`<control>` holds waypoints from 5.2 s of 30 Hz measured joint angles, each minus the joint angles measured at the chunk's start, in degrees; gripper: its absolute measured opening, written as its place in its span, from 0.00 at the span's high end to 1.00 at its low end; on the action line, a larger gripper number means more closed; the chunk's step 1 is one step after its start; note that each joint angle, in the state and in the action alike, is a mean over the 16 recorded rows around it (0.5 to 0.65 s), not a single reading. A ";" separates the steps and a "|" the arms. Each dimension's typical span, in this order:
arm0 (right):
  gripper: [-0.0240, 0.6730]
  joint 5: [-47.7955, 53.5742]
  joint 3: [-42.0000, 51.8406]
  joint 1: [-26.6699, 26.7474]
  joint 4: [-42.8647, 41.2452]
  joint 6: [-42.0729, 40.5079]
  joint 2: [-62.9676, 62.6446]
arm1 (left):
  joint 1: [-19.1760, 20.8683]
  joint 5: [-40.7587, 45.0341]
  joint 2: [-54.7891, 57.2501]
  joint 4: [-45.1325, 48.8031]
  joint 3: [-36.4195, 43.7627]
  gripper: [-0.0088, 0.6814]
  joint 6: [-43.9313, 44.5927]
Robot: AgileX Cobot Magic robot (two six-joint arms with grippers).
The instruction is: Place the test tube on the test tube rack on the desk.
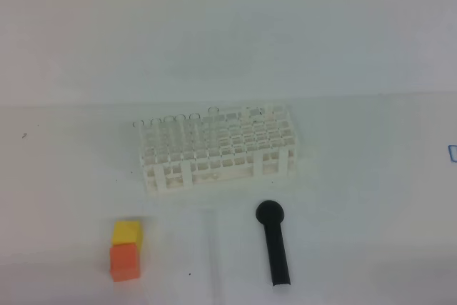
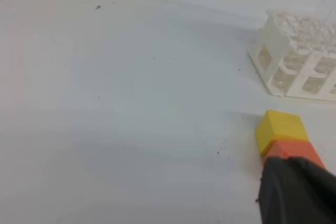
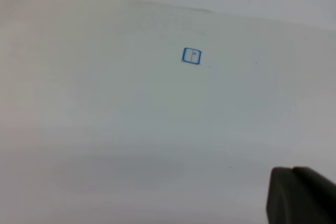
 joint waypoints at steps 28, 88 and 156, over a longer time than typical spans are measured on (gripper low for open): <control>0.97 0.00 0.00 0.00 0.00 0.00 0.00 | 0.00 -24.14 0.00 -14.54 0.00 0.99 -10.22; 0.97 -10.72 0.27 0.00 5.35 2.10 0.00 | -15.76 22.33 40.59 -12.63 -49.85 0.99 3.88; 0.97 -37.59 -45.99 20.97 -94.50 88.99 60.44 | -31.46 33.41 74.73 -10.23 -57.16 0.99 -12.00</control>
